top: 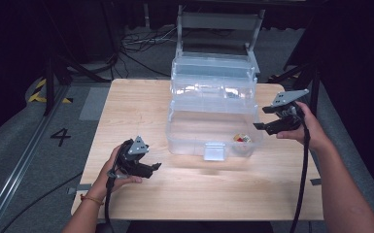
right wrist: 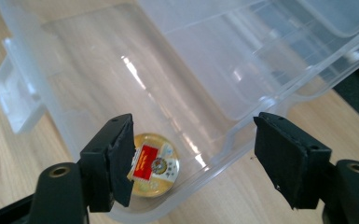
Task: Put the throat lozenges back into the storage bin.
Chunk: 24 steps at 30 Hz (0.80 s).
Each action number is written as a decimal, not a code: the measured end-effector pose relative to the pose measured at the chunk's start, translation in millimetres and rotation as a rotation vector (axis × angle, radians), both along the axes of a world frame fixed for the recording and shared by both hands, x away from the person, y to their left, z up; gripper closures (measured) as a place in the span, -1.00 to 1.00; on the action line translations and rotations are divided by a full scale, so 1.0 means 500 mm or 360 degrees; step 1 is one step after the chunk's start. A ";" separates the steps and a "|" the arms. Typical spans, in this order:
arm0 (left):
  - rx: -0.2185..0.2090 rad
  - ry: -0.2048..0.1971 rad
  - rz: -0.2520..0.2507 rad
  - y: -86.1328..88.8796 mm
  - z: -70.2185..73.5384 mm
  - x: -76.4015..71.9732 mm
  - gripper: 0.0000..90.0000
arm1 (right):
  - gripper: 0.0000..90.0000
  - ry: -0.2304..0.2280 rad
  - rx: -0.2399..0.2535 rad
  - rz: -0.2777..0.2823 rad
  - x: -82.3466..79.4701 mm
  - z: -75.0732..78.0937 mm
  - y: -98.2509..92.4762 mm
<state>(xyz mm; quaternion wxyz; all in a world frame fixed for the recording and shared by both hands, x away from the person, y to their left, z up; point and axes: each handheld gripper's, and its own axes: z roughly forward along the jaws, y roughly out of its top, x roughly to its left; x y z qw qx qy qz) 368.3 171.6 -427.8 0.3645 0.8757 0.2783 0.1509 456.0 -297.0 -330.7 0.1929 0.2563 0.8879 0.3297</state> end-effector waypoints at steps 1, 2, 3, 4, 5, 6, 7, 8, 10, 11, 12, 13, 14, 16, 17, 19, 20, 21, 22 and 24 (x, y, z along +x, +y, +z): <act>0.0010 -0.0025 -0.0005 -0.005 0.011 0.000 -0.54 | -0.34 -0.0008 0.0027 -0.0008 0.002 0.006 -0.003; 0.0008 -0.0036 -0.0014 -0.010 0.022 0.001 -0.54 | -0.34 -0.0030 0.0039 -0.0011 0.003 0.011 -0.004; 0.0014 -0.0056 -0.0020 -0.016 0.032 0.001 -0.54 | -0.33 -0.0052 0.0048 -0.0017 0.003 0.016 -0.005; 0.0022 -0.0082 -0.0023 -0.021 0.042 0.001 -0.53 | -0.33 -0.0061 0.0055 -0.0020 0.006 0.021 -0.005; 0.0022 -0.0082 -0.0023 -0.021 0.042 0.001 -0.52 | -0.33 -0.0077 0.0056 -0.0027 0.007 0.027 -0.005; 0.0028 -0.0091 -0.0048 -0.031 0.057 0.001 -0.51 | -0.32 -0.0095 0.0063 -0.0029 0.010 0.033 -0.005; 0.0053 -0.0103 -0.0074 -0.039 0.064 0.003 -0.51 | -0.31 -0.0110 0.0079 -0.0035 0.013 0.039 -0.005; 0.0053 -0.0103 -0.0074 -0.039 0.064 0.003 -0.51 | -0.31 -0.0110 0.0079 -0.0035 0.013 0.039 -0.005; 0.0061 -0.0111 -0.0109 -0.053 0.079 0.010 -0.51 | -0.31 -0.0123 0.0100 -0.0049 0.024 0.052 -0.003; 0.0068 -0.0125 -0.0118 -0.059 0.082 0.012 -0.51 | -0.30 -0.0139 0.0097 -0.0061 0.031 0.058 0.000; 0.0079 -0.0138 -0.0142 -0.068 0.088 0.016 -0.51 | -0.30 -0.0141 0.0084 -0.0071 0.036 0.061 0.002; 0.0079 -0.0136 -0.0154 -0.072 0.091 0.019 -0.52 | -0.30 -0.0140 0.0080 -0.0073 0.045 0.065 0.006; 0.0080 -0.0128 -0.0162 -0.079 0.093 0.024 -0.52 | -0.29 -0.0149 0.0081 -0.0073 0.050 0.068 0.008; 0.0107 -0.0144 -0.0158 -0.094 0.094 0.032 -0.52 | -0.29 -0.0147 0.0088 -0.0084 0.064 0.074 0.016; 0.0107 -0.0141 -0.0163 -0.101 0.093 0.037 -0.52 | -0.28 -0.0148 0.0090 -0.0089 0.071 0.076 0.020; 0.0133 -0.0121 -0.0171 -0.114 0.089 0.046 -0.51 | -0.27 -0.0145 0.0084 -0.0092 0.094 0.079 0.034; 0.0146 -0.0124 -0.0165 -0.119 0.087 0.050 -0.51 | -0.27 -0.0145 0.0084 -0.0092 0.094 0.079 0.034; 0.0139 -0.0108 -0.0173 -0.124 0.085 0.055 -0.50 | -0.26 -0.0148 0.0081 -0.0092 0.101 0.080 0.039; 0.0141 -0.0102 -0.0176 -0.127 0.083 0.059 -0.50 | -0.25 -0.0152 0.0085 -0.0096 0.109 0.080 0.045; 0.0148 -0.0096 -0.0179 -0.134 0.079 0.065 -0.47 | -0.25 -0.0139 0.0083 -0.0077 0.122 0.080 0.056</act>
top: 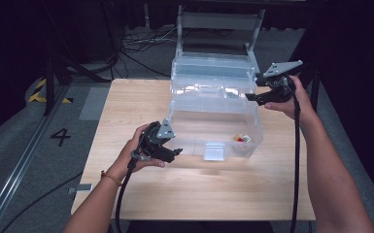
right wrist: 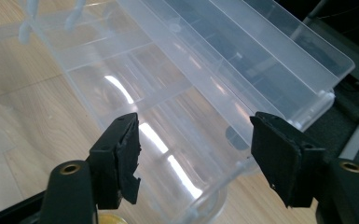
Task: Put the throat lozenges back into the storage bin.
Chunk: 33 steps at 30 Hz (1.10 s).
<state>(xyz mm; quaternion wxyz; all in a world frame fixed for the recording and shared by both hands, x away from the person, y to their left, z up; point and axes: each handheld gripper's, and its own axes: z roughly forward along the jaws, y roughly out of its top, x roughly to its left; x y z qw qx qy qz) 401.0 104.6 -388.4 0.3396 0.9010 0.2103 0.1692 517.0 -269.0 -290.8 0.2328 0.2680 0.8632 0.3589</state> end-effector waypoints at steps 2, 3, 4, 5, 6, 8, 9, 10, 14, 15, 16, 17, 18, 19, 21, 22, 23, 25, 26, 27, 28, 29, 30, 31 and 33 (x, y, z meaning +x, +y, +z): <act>0.0028 0.0007 -0.0009 -0.007 -0.003 0.007 -0.44 | -0.25 -0.0001 -0.0024 0.0004 0.011 -0.001 0.011; 0.0043 0.0010 -0.0009 -0.011 -0.005 0.011 -0.41 | -0.24 0.0007 -0.0021 0.0014 0.018 -0.001 0.016; 0.0043 0.0023 -0.0020 -0.014 -0.006 0.014 -0.37 | -0.23 0.0010 -0.0024 0.0017 0.024 -0.001 0.021; 0.0056 0.0029 -0.0029 -0.017 -0.008 0.017 -0.36 | -0.23 0.0006 -0.0033 0.0012 0.031 0.000 0.027; 0.0077 0.0030 -0.0021 -0.021 -0.009 0.020 -0.34 | -0.23 0.0003 -0.0033 0.0013 0.037 0.002 0.033; 0.0091 0.0045 -0.0034 -0.026 -0.011 0.025 -0.27 | -0.22 0.0010 -0.0035 0.0030 0.050 0.005 0.045; 0.0106 0.0048 -0.0037 -0.029 -0.011 0.027 -0.23 | -0.21 0.0014 -0.0061 0.0033 0.062 0.006 0.057; 0.0108 0.0051 -0.0037 -0.032 -0.014 0.029 -0.23 | -0.21 0.0014 -0.0061 0.0033 0.062 0.006 0.057; 0.0151 0.0054 -0.0059 -0.043 -0.023 0.036 0.08 | -0.09 0.0073 -0.0109 0.0037 0.091 -0.001 0.078; 0.0178 0.0055 -0.0068 -0.046 -0.026 0.038 0.08 | -0.09 0.0073 -0.0109 0.0037 0.091 -0.001 0.078; 0.0192 0.0059 -0.0062 -0.048 -0.027 0.038 0.14 | -0.05 0.0094 -0.0120 0.0036 0.098 -0.005 0.082; 0.0201 0.0067 -0.0085 -0.049 -0.028 0.040 0.18 | -0.03 0.0109 -0.0141 0.0049 0.104 -0.008 0.085; 0.0203 0.0070 -0.0102 -0.049 -0.029 0.041 0.22 | 0.03 0.0117 -0.0158 0.0046 0.109 -0.011 0.087; 0.0205 0.0071 -0.0100 -0.051 -0.030 0.042 0.24 | 0.12 0.0120 -0.0195 0.0051 0.113 -0.014 0.090; 0.0232 0.0103 -0.0118 -0.053 -0.028 0.050 0.33 | 0.26 0.0173 -0.0284 0.0083 0.126 -0.021 0.102; 0.0232 0.0103 -0.0118 -0.053 -0.028 0.050 0.39 | 0.26 0.0173 -0.0284 0.0083 0.126 -0.021 0.102; 0.0236 0.0128 -0.0121 -0.054 -0.027 0.054 0.41 | 0.37 0.0176 -0.0296 0.0086 0.133 -0.018 0.106; 0.0271 0.0174 -0.0172 -0.058 -0.025 0.061 0.43 | 0.38 0.0200 -0.0289 0.0087 0.137 -0.016 0.107; 0.0287 0.0176 -0.0192 -0.060 -0.024 0.063 0.48 | 0.45 0.0207 -0.0308 0.0120 0.141 -0.015 0.110; 0.0310 0.0177 -0.0204 -0.064 -0.024 0.063 0.50 | 0.46 0.0204 -0.0327 0.0132 0.141 -0.014 0.112; 0.0329 0.0170 -0.0221 -0.068 -0.024 0.064 0.53 | 0.48 0.0209 -0.0350 0.0140 0.143 -0.013 0.115; 0.0335 0.0175 -0.0223 -0.070 -0.024 0.064 0.55 | 0.53 0.0216 -0.0373 0.0157 0.145 -0.011 0.119; 0.0345 0.0191 -0.0227 -0.073 -0.024 0.066 0.56 | 0.55 0.0215 -0.0394 0.0173 0.145 -0.009 0.121; 0.0349 0.0201 -0.0230 -0.076 -0.023 0.067 0.58 | 0.57 0.0219 -0.0442 0.0178 0.146 -0.007 0.124; 0.0345 0.0202 -0.0239 -0.080 -0.024 0.067 0.61 | 0.63 0.0226 -0.0481 0.0204 0.145 -0.004 0.129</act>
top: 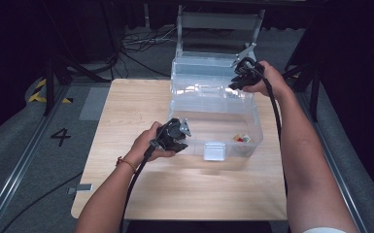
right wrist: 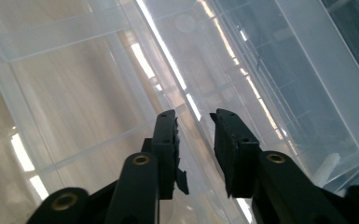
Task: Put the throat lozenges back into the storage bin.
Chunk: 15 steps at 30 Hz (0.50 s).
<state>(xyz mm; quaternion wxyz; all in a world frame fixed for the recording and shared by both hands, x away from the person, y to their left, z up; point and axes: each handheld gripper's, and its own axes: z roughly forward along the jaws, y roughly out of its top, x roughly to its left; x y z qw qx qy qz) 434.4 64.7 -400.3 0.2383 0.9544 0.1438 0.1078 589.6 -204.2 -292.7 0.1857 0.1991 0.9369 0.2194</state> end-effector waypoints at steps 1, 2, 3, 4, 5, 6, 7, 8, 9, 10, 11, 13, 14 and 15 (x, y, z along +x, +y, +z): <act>0.0005 0.0008 0.0001 -0.003 0.000 0.001 0.61 | 0.65 0.0001 -0.0021 0.0007 0.000 0.001 0.002; 0.0011 0.0008 -0.0004 -0.005 0.000 0.001 0.62 | 0.68 0.0000 -0.0049 0.0013 0.000 0.002 0.006; 0.0024 0.0010 -0.0013 -0.007 -0.001 0.002 0.62 | 0.71 0.0006 -0.0061 0.0028 -0.001 0.003 0.007; 0.0031 0.0015 -0.0008 -0.009 -0.001 0.003 0.62 | 0.74 -0.0001 -0.0092 0.0045 -0.001 0.005 0.009; 0.0033 0.0014 -0.0010 -0.009 -0.001 0.003 0.62 | 0.76 0.0008 -0.0102 0.0047 -0.002 0.006 0.011; 0.0038 0.0019 -0.0005 -0.010 0.000 0.003 0.62 | 0.78 0.0010 -0.0116 0.0062 -0.002 0.007 0.011; 0.0038 0.0019 -0.0002 -0.010 0.000 0.003 0.62 | 0.79 0.0009 -0.0135 0.0075 -0.002 0.009 0.011; 0.0036 0.0018 0.0001 -0.010 -0.001 0.002 0.62 | 0.81 0.0009 -0.0136 0.0080 -0.004 0.009 0.013; 0.0035 0.0016 0.0001 -0.010 -0.001 0.002 0.62 | 0.82 0.0000 -0.0155 0.0100 -0.003 0.009 0.014; 0.0033 0.0012 0.0000 -0.010 -0.001 0.002 0.62 | 0.83 0.0004 -0.0158 0.0102 -0.003 0.009 0.015; 0.0027 0.0004 -0.0002 -0.009 -0.001 0.002 0.62 | 0.83 0.0010 -0.0154 0.0101 -0.003 0.008 0.016; -0.0011 0.0008 -0.0009 -0.007 -0.004 0.004 0.62 | 0.83 0.0017 -0.0178 0.0078 -0.003 0.010 0.019; -0.0033 0.0023 0.0006 -0.005 -0.005 0.004 0.62 | 0.83 0.0017 -0.0178 0.0078 -0.003 0.010 0.019; -0.0049 0.0026 0.0009 -0.005 -0.006 0.005 0.62 | 0.83 0.0012 -0.0202 0.0068 -0.005 0.010 0.023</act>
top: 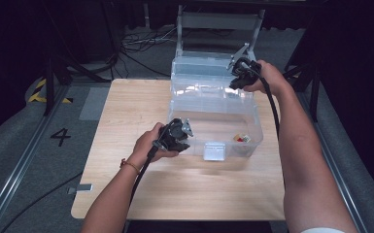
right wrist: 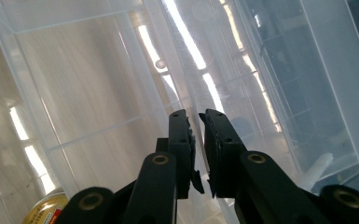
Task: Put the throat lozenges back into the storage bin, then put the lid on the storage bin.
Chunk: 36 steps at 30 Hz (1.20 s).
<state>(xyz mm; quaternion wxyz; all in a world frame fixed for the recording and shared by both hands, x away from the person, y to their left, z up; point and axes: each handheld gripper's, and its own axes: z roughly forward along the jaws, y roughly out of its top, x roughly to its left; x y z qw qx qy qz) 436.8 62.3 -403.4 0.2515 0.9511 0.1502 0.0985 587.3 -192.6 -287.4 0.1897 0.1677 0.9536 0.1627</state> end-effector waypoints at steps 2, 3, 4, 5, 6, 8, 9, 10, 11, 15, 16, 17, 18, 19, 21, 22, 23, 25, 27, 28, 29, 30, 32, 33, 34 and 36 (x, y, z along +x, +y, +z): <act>-0.0023 0.0004 0.0004 0.000 -0.002 0.001 0.61 | 0.84 -0.0019 -0.0061 0.0011 -0.002 0.000 0.011; -0.0027 0.0003 0.0000 0.000 -0.003 0.002 0.61 | 0.84 -0.0023 -0.0078 0.0005 -0.003 0.000 0.014; -0.0035 0.0018 -0.0003 0.001 -0.004 0.003 0.62 | 0.84 -0.0020 -0.0091 0.0015 -0.002 0.001 0.015; -0.0040 0.0022 -0.0007 0.001 -0.004 0.004 0.62 | 0.84 -0.0018 -0.0086 0.0009 -0.002 0.001 0.015; -0.0037 0.0019 -0.0013 0.000 -0.005 0.004 0.63 | 0.84 -0.0013 -0.0084 0.0007 -0.001 0.001 0.015; -0.0016 0.0013 -0.0019 -0.001 -0.004 0.004 0.63 | 0.85 0.0007 -0.0074 -0.0001 0.000 0.003 0.016; -0.0018 0.0018 -0.0022 -0.002 -0.004 0.005 0.63 | 0.85 0.0007 -0.0091 0.0001 -0.002 0.004 0.018; -0.0019 0.0017 -0.0023 -0.002 -0.005 0.005 0.63 | 0.86 0.0005 -0.0095 0.0000 -0.003 0.004 0.019; -0.0019 0.0017 -0.0023 -0.002 -0.005 0.005 0.63 | 0.86 0.0001 -0.0101 0.0008 -0.004 0.004 0.020; -0.0020 0.0021 -0.0019 -0.003 -0.006 0.005 0.64 | 0.88 0.0004 -0.0116 0.0007 -0.009 0.007 0.022; -0.0020 0.0027 -0.0017 -0.003 -0.006 0.005 0.64 | 0.88 0.0005 -0.0115 0.0008 -0.010 0.007 0.022; -0.0019 0.0029 -0.0014 -0.004 -0.006 0.006 0.64 | 0.88 -0.0003 -0.0115 0.0014 -0.011 0.007 0.023; -0.0017 0.0030 -0.0012 -0.004 -0.006 0.006 0.64 | 0.89 -0.0012 -0.0123 0.0017 -0.012 0.006 0.024; -0.0015 0.0036 -0.0007 -0.004 -0.005 0.006 0.64 | 0.89 -0.0016 -0.0122 0.0016 -0.015 0.006 0.025; -0.0007 0.0037 -0.0004 -0.005 -0.005 0.006 0.63 | 0.91 -0.0025 -0.0134 0.0028 -0.018 0.006 0.026; -0.0009 0.0038 -0.0001 -0.005 -0.005 0.006 0.63 | 0.91 -0.0027 -0.0129 0.0035 -0.020 0.007 0.026; -0.0006 0.0038 -0.0003 -0.005 -0.005 0.006 0.63 | 0.91 -0.0031 -0.0134 0.0040 -0.021 0.008 0.026; -0.0003 0.0038 -0.0006 -0.005 -0.005 0.006 0.63 | 0.92 -0.0035 -0.0133 0.0045 -0.023 0.008 0.025; -0.0006 0.0038 0.0000 -0.006 -0.005 0.006 0.63 | 0.92 -0.0038 -0.0131 0.0060 -0.025 0.008 0.025; -0.0005 0.0039 0.0001 -0.006 -0.005 0.005 0.63 | 0.92 -0.0034 -0.0124 0.0055 -0.026 0.008 0.024; -0.0006 0.0038 0.0005 -0.006 -0.005 0.005 0.63 | 0.92 -0.0038 -0.0118 0.0063 -0.026 0.008 0.024; -0.0009 0.0037 0.0006 -0.006 -0.005 0.005 0.63 | 0.93 -0.0031 -0.0123 0.0061 -0.028 0.010 0.025; -0.0010 0.0037 0.0006 -0.006 -0.005 0.005 0.63 | 0.93 -0.0030 -0.0136 0.0080 -0.031 0.012 0.027; -0.0009 0.0035 0.0006 -0.006 -0.006 0.005 0.63 | 0.93 -0.0027 -0.0142 0.0082 -0.032 0.013 0.027; -0.0009 0.0036 0.0006 -0.006 -0.006 0.005 0.63 | 0.93 -0.0028 -0.0140 0.0085 -0.034 0.013 0.027; -0.0014 0.0038 0.0019 -0.007 -0.006 0.004 0.62 | 0.94 -0.0027 -0.0140 0.0094 -0.039 0.015 0.027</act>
